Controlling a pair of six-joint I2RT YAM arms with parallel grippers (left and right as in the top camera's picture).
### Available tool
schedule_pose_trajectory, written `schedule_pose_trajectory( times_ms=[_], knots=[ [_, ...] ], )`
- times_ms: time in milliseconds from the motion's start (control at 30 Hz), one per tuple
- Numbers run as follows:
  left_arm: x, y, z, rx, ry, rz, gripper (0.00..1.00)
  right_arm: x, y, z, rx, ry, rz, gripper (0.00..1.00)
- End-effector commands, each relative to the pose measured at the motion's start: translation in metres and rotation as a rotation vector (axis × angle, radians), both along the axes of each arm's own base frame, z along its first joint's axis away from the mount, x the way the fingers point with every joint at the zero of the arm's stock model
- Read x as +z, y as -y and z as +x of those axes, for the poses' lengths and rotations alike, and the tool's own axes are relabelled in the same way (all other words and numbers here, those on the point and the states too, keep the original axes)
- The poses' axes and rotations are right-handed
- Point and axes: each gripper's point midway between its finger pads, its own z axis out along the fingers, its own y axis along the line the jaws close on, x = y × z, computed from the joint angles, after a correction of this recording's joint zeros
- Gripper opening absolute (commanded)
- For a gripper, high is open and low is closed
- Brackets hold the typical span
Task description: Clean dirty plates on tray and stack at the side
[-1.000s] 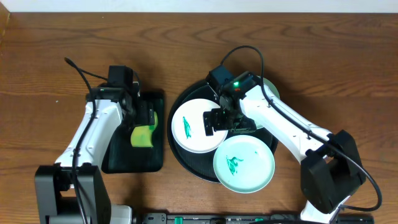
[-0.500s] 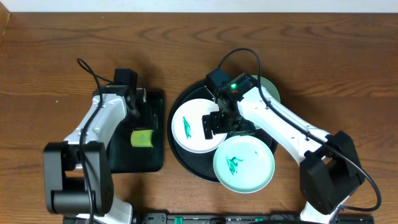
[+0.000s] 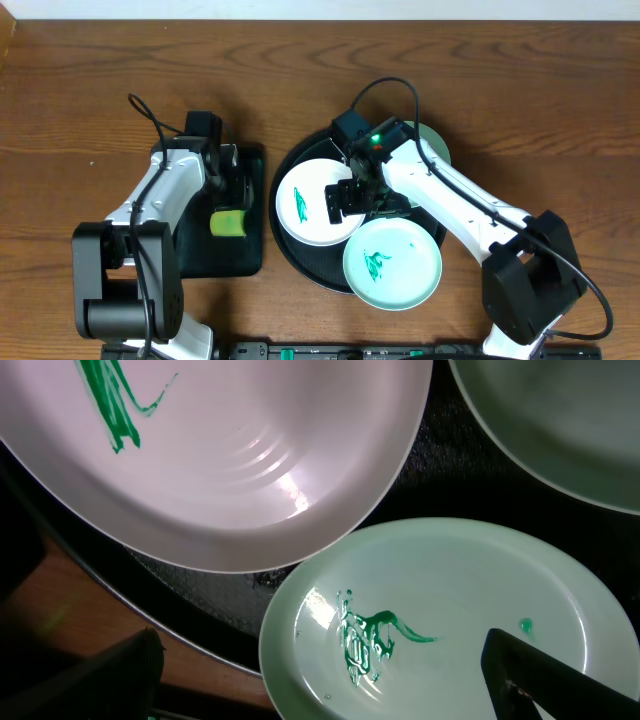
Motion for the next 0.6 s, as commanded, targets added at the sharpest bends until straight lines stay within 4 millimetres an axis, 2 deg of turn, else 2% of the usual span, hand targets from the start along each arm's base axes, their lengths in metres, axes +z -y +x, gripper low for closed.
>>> schedule_pose_trajectory(
  times_ms=[0,67,133,200,333,433,567],
  knots=[
    [0.001,0.001,-0.001,-0.007,-0.006,-0.002,0.45,0.001,0.001,-0.001,-0.004,0.003,-0.006,0.99],
    [0.001,0.001,-0.001,-0.003,-0.008,-0.002,0.41,0.001,0.001,-0.001,-0.004,0.003,-0.006,0.99],
    [0.001,0.001,-0.001,-0.003,-0.008,-0.002,0.28,0.001,0.001,-0.001,-0.004,0.003,-0.006,0.99],
    [0.001,0.001,-0.001,-0.002,-0.009,-0.003,0.08,0.001,0.001,-0.001,-0.004,0.002,-0.006,0.99],
    [0.001,-0.003,0.0,0.038,-0.008,0.021,0.07,0.001,0.001,-0.001,-0.004,0.002,-0.006,0.99],
    [0.008,-0.026,0.0,0.134,0.002,0.148,0.07,0.001,0.001,-0.001,-0.004,0.001,-0.007,0.99],
    [0.027,-0.051,-0.001,0.233,0.042,0.284,0.07,0.0,0.001,-0.001,0.007,0.003,-0.005,0.99]
  ],
)
